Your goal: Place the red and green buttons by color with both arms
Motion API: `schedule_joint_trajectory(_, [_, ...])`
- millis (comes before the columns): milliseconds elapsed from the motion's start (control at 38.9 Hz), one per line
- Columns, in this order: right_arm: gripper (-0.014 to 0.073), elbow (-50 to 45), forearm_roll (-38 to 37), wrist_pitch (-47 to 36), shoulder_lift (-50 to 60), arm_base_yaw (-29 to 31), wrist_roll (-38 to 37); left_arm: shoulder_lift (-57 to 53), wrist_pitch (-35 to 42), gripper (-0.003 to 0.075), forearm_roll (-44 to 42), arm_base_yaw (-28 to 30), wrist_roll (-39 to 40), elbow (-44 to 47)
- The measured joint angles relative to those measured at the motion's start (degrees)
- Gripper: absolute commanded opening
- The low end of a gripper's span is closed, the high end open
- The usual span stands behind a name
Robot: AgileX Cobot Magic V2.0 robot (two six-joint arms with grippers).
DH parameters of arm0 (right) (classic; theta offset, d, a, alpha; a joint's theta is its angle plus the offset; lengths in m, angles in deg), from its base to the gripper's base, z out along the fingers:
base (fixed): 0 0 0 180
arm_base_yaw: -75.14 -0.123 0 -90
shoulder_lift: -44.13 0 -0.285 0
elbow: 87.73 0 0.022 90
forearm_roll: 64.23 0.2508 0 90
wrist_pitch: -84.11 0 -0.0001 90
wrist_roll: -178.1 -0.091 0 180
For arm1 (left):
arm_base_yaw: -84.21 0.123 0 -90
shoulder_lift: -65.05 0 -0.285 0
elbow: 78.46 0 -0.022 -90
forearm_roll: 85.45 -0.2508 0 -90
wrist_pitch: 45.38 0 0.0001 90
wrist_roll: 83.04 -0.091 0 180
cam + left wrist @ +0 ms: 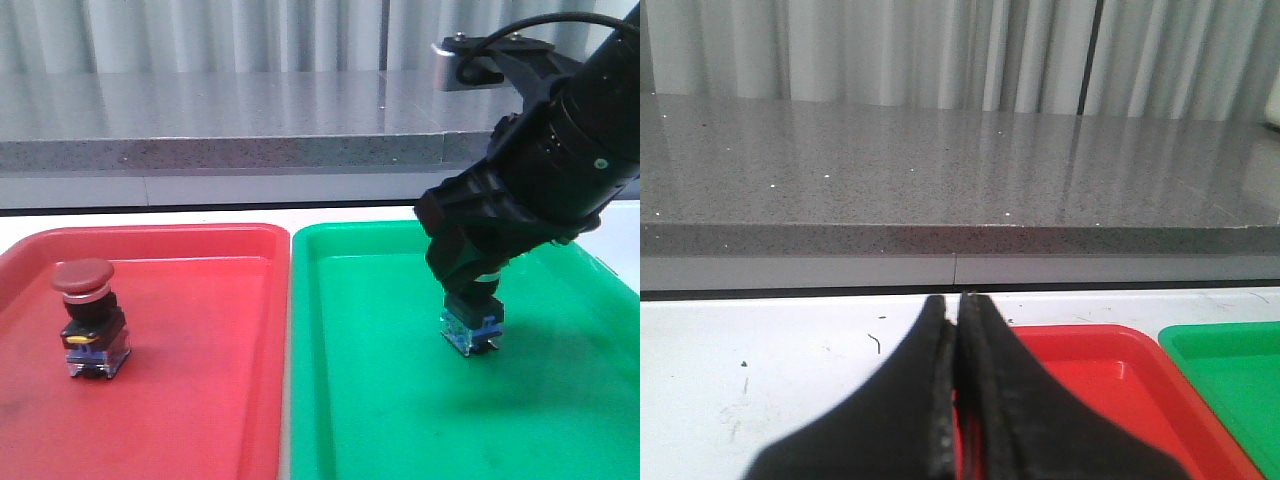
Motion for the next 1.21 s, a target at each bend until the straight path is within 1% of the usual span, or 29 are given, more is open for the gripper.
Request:
schedule_joint_trajectory(77, [0.0547,0.0,0.0,0.7,0.0,0.0,0.0,0.0,0.0,-0.0020,0.0,0.0,0.0,0.0])
schedule_joint_trajectory(205, [0.0537,1.7,0.0,4.3,2.6,-0.1,0.0,0.0,0.0,-0.0020,0.0,0.0,0.0,0.0])
schedule_joint_trajectory(257, [0.0514,3.4,0.0,5.5,4.6,-0.1,0.0,0.0,0.0,-0.0020,0.0,0.0,0.0,0.0])
schedule_joint_trajectory(308, [0.0466,4.9,0.0,6.6,6.6,-0.1,0.0,0.0,0.0,-0.0020,0.0,0.0,0.0,0.0])
schedule_joint_trajectory(385, [0.0335,8.1,0.0,8.4,9.3,0.4,0.0,0.0,0.0,-0.0020,0.0,0.0,0.0,0.0])
schedule_joint_trajectory(462, [0.0173,10.4,0.0,9.9,11.4,1.4,0.0,0.0,0.0,-0.0020,0.0,0.0,0.0,0.0])
schedule_joint_trajectory(539, [0.0028,11.6,0.0,11.0,13.0,2.9,0.0,0.0,0.0,-0.0020,0.0,0.0,0.0,0.0])
schedule_joint_trajectory(616, [-0.0072,11.8,0.0,11.8,14.7,4.6,0.0,0.0,0.0,-0.0020,0.0,0.0,0.0,0.0])
schedule_joint_trajectory(770, [-0.0068,11.5,0.0,12.5,19.2,8.3,0.0,0.0,0.0,-0.0020,0.0,0.0,0.0,0.0])
schedule_joint_trajectory(873, [-0.0068,9.1,-0.2,12.4,23.7,11.4,0.0,0.0,0.0,-0.0020,0.0,0.0,0.0,0.0])
schedule_joint_trajectory(1002, [-0.0068,2.0,-0.4,10.7,30.9,14.0,0.0,0.0,0.0,-0.0020,0.0,0.0,0.0,0.0])
schedule_joint_trajectory(1207, [-0.0068,-13.1,-0.4,4.8,47.0,14.4,0.0,0.0,0.0,-0.0020,0.0,0.0,0.0,0.0])
